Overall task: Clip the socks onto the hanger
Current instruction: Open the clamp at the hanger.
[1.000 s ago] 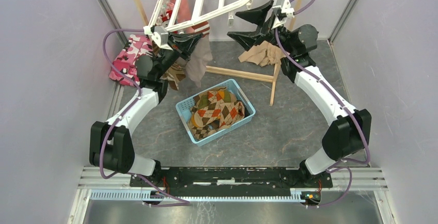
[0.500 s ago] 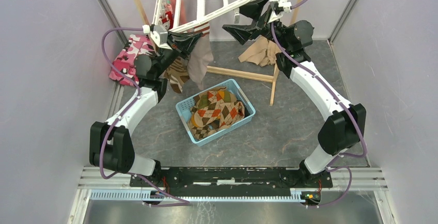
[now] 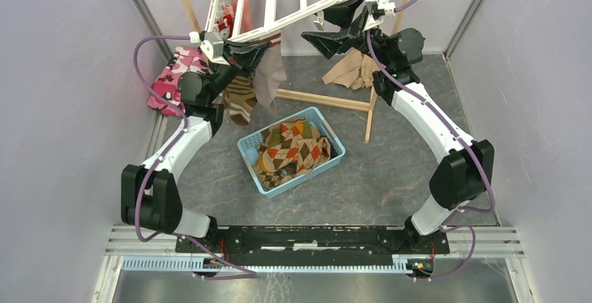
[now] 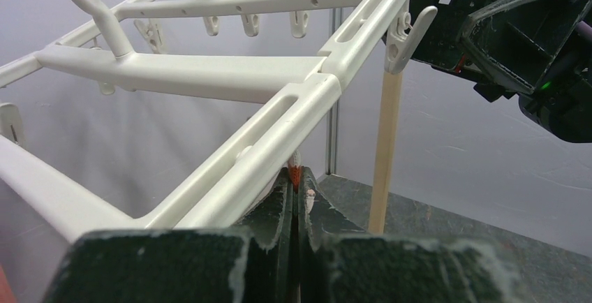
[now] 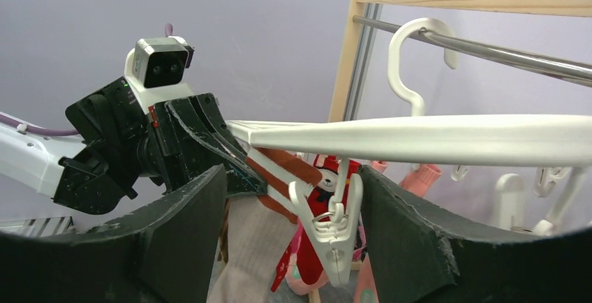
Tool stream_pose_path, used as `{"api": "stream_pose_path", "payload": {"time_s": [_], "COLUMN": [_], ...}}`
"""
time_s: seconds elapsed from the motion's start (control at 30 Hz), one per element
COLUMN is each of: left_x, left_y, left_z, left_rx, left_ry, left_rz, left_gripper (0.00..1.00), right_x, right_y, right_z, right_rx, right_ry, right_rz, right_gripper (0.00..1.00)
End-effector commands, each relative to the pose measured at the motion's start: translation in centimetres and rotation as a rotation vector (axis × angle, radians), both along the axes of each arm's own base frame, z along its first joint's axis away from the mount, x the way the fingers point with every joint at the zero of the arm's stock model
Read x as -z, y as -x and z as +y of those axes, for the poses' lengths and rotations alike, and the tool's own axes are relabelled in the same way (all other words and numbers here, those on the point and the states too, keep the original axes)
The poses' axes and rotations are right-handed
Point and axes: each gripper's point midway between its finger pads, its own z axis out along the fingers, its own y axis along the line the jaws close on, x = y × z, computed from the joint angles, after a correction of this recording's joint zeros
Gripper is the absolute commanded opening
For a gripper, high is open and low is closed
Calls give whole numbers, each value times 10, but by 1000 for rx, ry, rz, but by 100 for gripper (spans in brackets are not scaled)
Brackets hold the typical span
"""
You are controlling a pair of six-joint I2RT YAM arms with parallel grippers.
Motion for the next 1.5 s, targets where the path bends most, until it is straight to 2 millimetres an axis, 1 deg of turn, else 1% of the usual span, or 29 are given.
{"api": "stream_pose_path", "payload": {"time_s": [0.0,0.1,0.33,0.57,0.73,0.83,0.93,1.0,1.07,1.17,1.27,1.37,1.47], "left_x": [-24,-24,-25,-23,-24,-23,-23,-23,-23,-24,-29,-26,-21], "left_y": [5,4,5,5,4,3,4,4,5,13,27,41,54], "left_z": [5,5,6,7,8,8,8,7,7,1,-6,-18,-32], "left_rx": [-1,0,4,3,3,3,9,13,23,77,161,236,275], "left_ry": [20,21,22,19,19,21,22,23,22,22,32,28,8], "left_rz": [-65,-65,-65,-65,-65,-64,-64,-63,-65,-70,-87,-75,-69], "left_gripper": [2,2,2,2,2,2,2,2,2,2,2,2,2], "right_x": [-23,-25,-28,-28,-26,-28,-28,-29,-29,-28,-25,-23,-21], "right_y": [14,13,10,9,6,6,5,5,5,5,5,6,7], "right_z": [-2,-3,-1,4,5,5,6,6,7,9,12,16,17], "right_rx": [-24,-23,-26,-38,-27,-24,-27,-29,-29,-28,-34,-43,-49], "right_ry": [-24,-33,-45,-43,-33,-33,-32,-31,-28,-22,-21,-18,-24], "right_rz": [-69,-64,-45,-36,-32,-33,-26,-21,-18,-9,14,33,49], "right_gripper": [73,72,64,64,61,53,41,30,22,16,14,14,14]}}
